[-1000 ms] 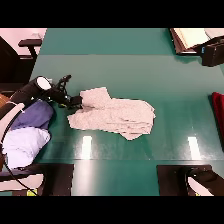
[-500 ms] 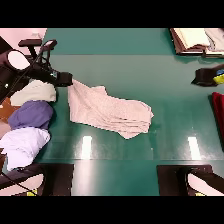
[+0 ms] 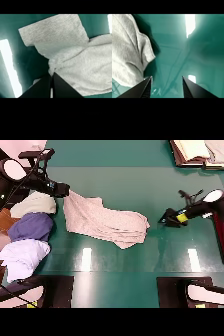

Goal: Fold the shirts.

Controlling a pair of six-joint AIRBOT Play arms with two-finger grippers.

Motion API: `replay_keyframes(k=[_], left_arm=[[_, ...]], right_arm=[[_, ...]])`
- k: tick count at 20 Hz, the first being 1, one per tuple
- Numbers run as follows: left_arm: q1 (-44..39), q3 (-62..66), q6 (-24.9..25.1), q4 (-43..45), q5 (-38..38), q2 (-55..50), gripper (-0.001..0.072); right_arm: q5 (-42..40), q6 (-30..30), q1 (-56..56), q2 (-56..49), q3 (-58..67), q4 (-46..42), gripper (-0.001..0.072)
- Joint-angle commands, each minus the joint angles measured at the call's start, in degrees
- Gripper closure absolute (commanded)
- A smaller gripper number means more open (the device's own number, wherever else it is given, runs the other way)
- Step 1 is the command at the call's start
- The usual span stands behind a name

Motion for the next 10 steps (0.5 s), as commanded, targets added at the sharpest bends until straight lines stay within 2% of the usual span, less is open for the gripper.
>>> replay_keyframes(k=[1,2,4,6,7,8,10], left_arm=[[0.0,0.1,-0.4,0.2,0.2,0.0,0.0687],[0.0,0.1,-0.4,0.2,0.2,0.0,0.0687],[0.0,0.1,-0.4,0.2,0.2,0.0,0.0687],[0.0,0.1,-0.4,0.2,0.2,0.0,0.0687],[0.0,0.1,-0.4,0.2,0.2,0.0,0.0687],[0.0,0.1,-0.4,0.2,0.1,0.2,0.0687],[0.0,1.7,-0.4,0.3,-0.7,0.6,0.0687]], right_arm=[[-6.8,-1.3,5.7,-5.0,-2.0,5.4,0.0286],[-7.1,-1.3,7.4,-6.2,-1.0,5.3,0.0287],[-6.9,-1.3,9.8,-8.0,0.9,5.2,0.0391],[-7.8,-1.3,11.2,-8.5,1.8,4.8,0.0461],[-8.6,-1.4,11.3,-8.1,1.7,4.7,0.0644],[-9.2,-1.4,11.2,-7.4,1.8,4.6,0.0699],[-10.4,-1.4,9.4,-3.5,1.9,2.3,0.0700]])
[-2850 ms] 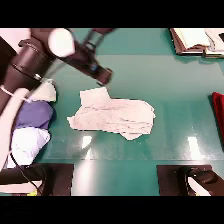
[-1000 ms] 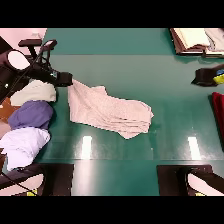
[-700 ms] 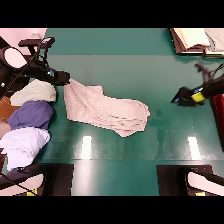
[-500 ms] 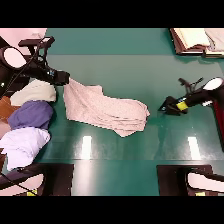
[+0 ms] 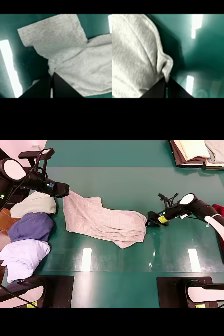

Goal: Fold the shirts.

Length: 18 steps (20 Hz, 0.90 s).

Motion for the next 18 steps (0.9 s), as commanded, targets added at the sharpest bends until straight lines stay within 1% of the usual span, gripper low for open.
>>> replay_keyframes(k=[1,4,6,8,11,13,15,18], left_arm=[[0.0,2.9,0.0,0.6,-0.7,1.5,0.0687],[0.0,11.8,-0.1,0.9,-0.2,6.5,0.0687],[0.0,19.6,-0.2,0.6,-0.2,10.6,0.0687],[0.0,27.3,-1.2,0.6,-0.2,14.6,0.0687],[0.0,35.5,-1.6,0.4,0.2,20.4,0.0687],[0.0,39.2,-2.0,0.3,0.2,23.4,0.0687],[0.0,41.6,-3.6,0.2,0.8,25.6,0.0687],[0.0,42.7,-4.8,-1.8,2.4,27.6,0.0688]], right_arm=[[-1.8,0.0,-1.9,5.5,1.2,-3.6,0.0700],[1.4,0.0,-7.3,15.7,8.9,-10.8,0.0700],[2.8,0.0,-11.1,22.5,16.9,-11.6,0.0700],[3.4,0.0,-13.6,27.6,24.7,-11.6,0.0700],[3.7,-0.1,-15.8,34.4,34.4,-11.6,0.0700],[4.5,-0.1,-17.1,38.0,39.0,-13.0,0.0700],[5.8,0.0,-18.5,40.4,43.8,-14.4,0.0701],[9.8,0.0,-22.4,41.2,51.0,-14.6,0.0701]])
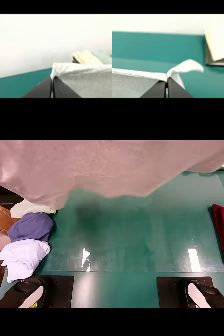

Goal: Fold the shirts.

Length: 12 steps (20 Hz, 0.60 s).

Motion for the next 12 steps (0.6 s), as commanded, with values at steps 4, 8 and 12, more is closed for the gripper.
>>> replay_keyframes(k=[4,8,12], left_arm=[[0.0,2.0,-1.3,-2.1,0.7,2.6,0.0688],[0.0,-7.0,-2.3,2.5,-4.4,-1.1,0.0688],[0.0,-23.9,-2.1,2.8,-6.6,-10.7,0.0687]], right_arm=[[11.9,0.1,-7.0,-3.5,15.9,-0.6,0.0702],[14.7,1.4,-1.6,-11.9,11.2,-0.3,0.0702],[15.1,3.0,8.9,-23.1,-1.1,-8.3,0.0701]])
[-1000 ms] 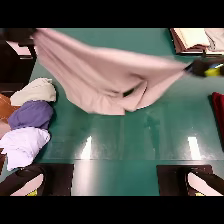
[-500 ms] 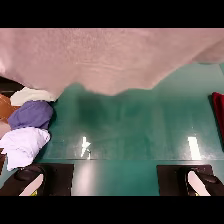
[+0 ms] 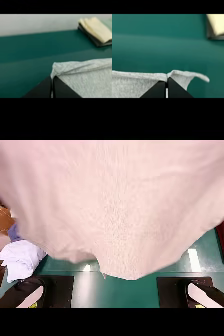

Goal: Fold the shirts.

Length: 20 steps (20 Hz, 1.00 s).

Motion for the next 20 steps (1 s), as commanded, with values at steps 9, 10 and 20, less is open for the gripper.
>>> replay_keyframes(k=[9,10,20], left_arm=[[0.2,-22.6,3.9,0.9,20.3,-32.9,0.0686],[0.2,-22.6,3.9,0.8,21.5,-33.5,0.0685],[6.8,-15.6,5.8,-1.4,5.9,-30.9,0.0050]], right_arm=[[-6.7,1.1,10.1,-32.9,-5.6,-5.8,0.0698],[-6.6,1.1,10.0,-34.7,-3.2,-4.4,0.0695],[-2.5,-2.8,3.1,-28.7,-4.7,10.8,0.0342]])
